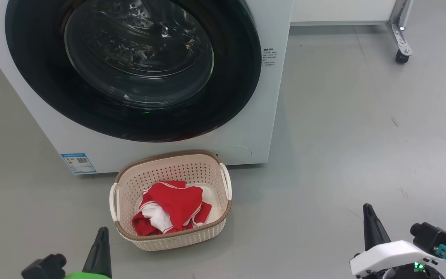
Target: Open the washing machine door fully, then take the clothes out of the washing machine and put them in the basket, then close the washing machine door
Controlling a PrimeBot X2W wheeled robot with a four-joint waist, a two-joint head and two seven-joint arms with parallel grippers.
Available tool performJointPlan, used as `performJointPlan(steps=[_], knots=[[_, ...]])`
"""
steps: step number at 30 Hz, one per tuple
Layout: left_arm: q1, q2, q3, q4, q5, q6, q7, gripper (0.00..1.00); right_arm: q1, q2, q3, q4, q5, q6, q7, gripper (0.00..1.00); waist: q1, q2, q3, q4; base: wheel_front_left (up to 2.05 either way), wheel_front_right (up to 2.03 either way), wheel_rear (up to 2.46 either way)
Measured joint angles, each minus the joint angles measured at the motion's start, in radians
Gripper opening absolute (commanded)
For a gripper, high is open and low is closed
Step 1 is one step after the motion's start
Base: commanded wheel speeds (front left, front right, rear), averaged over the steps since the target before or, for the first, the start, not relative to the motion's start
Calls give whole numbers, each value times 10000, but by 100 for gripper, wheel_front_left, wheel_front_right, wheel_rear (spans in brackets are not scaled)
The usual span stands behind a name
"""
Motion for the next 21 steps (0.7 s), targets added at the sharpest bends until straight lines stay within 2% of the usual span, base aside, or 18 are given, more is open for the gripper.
performJointPlan(steps=[21], knots=[[-500, 59, 514, 422, -2773, -345, 485, 0, -408, -63, -642, 132, 2821, 186, 623, 0, 0, 0, -59, 54, 0, 0, 0]])
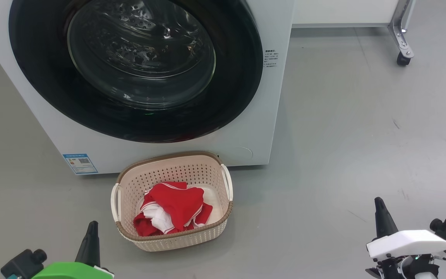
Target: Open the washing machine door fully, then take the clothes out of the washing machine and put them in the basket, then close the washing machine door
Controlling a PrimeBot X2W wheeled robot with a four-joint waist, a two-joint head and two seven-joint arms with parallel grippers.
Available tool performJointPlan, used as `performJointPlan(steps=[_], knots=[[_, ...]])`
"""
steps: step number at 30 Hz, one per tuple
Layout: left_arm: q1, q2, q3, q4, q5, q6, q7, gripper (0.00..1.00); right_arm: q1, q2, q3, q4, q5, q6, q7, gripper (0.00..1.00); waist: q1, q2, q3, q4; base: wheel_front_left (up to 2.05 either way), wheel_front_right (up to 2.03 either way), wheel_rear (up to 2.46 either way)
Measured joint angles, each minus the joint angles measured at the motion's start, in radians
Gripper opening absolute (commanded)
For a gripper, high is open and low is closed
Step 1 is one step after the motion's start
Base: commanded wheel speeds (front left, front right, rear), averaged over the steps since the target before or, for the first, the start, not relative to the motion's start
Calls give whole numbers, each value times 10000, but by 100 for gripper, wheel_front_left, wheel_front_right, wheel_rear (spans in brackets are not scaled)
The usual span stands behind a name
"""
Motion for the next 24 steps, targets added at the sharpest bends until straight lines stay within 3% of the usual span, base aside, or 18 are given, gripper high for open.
performJointPlan(steps=[24], knots=[[-539, 44, 545, 514, -2897, -502, 510, 0, -412, -86, -685, 272, 3020, 282, 625, 0, 0, 0, -70, 59, 0, 0, 0]])
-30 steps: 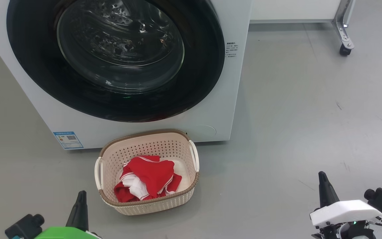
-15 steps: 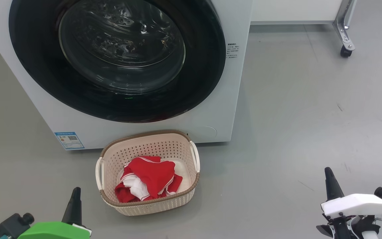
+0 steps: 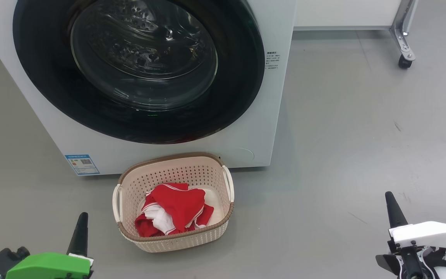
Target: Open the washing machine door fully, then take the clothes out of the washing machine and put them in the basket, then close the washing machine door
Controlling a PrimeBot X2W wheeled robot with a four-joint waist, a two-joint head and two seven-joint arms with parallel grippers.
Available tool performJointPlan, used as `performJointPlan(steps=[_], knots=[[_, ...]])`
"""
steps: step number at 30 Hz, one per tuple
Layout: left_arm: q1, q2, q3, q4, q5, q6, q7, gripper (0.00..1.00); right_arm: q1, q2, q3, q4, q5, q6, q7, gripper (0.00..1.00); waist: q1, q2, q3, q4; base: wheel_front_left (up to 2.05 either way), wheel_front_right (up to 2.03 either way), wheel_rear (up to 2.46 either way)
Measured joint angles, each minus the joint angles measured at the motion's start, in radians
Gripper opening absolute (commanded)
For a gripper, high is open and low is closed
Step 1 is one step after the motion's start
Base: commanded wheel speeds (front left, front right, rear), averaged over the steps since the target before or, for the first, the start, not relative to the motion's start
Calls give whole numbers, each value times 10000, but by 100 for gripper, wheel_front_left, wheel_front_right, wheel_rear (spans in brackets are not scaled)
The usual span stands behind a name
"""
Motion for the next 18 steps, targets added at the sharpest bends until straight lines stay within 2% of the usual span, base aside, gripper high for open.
performJointPlan(steps=[18], knots=[[-459, 29, 420, 391, -2324, -366, 366, 0, -311, -46, -548, 205, 2347, 226, 481, 0, 0, 0, -54, 46, 0, 0, 0]])
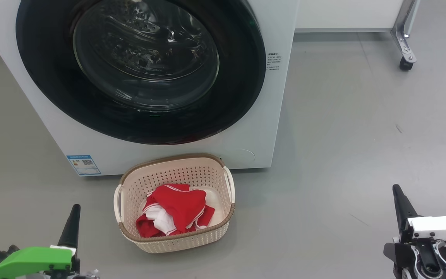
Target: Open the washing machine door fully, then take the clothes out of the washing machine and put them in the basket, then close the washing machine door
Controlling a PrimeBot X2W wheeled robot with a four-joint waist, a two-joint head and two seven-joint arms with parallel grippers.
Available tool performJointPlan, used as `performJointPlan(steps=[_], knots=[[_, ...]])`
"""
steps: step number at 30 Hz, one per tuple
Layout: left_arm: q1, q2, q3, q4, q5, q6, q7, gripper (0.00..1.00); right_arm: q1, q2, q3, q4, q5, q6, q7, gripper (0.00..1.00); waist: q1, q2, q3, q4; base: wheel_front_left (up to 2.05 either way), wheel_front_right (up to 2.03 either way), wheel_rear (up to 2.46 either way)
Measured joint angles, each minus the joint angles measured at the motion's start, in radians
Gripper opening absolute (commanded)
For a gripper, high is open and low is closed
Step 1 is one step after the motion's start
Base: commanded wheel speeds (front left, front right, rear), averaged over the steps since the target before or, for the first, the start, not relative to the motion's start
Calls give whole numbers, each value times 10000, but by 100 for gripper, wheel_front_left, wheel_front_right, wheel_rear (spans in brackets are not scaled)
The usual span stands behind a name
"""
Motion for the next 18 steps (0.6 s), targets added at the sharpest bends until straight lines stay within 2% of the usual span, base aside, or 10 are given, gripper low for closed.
performJointPlan(steps=[10, 18], knots=[[-219, 8, 238, 236, -1243, -192, 209, 0, -221, -48, -291, 117, 1273, 94, 245, 0, 0, 0, -29, 24, 0, 0, 0], [-305, 10, 265, 276, -1269, -194, 217, 0, -278, -65, -311, 151, 1296, 96, 259, 0, 0, 0, -31, 24, 0, 0, 0]])
